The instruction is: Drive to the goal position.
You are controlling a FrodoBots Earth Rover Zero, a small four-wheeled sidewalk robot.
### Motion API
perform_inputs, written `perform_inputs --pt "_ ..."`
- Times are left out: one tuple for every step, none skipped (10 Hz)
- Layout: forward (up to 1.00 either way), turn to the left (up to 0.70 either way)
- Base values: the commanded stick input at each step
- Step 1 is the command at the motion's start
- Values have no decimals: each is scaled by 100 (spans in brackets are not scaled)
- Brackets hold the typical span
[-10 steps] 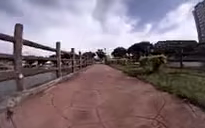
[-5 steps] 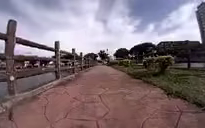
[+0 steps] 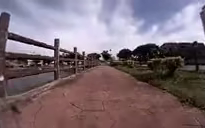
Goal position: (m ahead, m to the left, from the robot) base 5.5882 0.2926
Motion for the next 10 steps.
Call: perform_inputs --pt "70 -23" --pt "70 -23" --pt "70 -23" --pt "70 -23" --pt "70 -23" --pt "70 -23" --pt "70 -2" --pt "70 12" --pt "70 12" --pt "70 12"
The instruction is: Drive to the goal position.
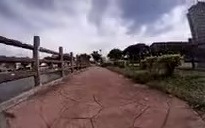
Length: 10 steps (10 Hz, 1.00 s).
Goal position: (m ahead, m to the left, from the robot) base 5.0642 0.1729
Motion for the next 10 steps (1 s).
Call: perform_inputs --pt "70 12" --pt "70 12" --pt "70 12" --pt "70 12" --pt "70 12" --pt "70 12" --pt "70 12" --pt "70 12" --pt "70 12" --pt "70 12"
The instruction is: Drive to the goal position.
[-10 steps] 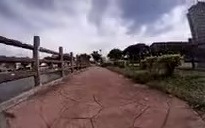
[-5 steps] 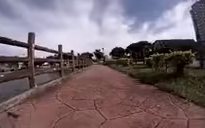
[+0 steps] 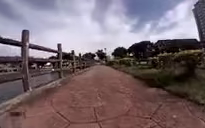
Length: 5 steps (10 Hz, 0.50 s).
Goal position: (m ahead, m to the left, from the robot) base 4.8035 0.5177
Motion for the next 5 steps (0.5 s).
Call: perform_inputs --pt "70 12" --pt "70 12" --pt "70 12" --pt "70 12" --pt "70 12"
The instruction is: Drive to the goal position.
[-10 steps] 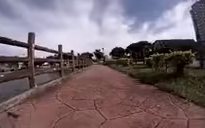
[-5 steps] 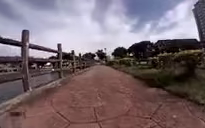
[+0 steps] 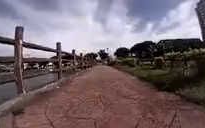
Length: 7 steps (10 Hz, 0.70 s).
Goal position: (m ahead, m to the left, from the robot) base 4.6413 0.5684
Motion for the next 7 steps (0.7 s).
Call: perform_inputs --pt "70 12" --pt "70 -20" --pt "70 -23" --pt "70 -23" --pt "70 -23" --pt "70 -20" --pt "70 -6"
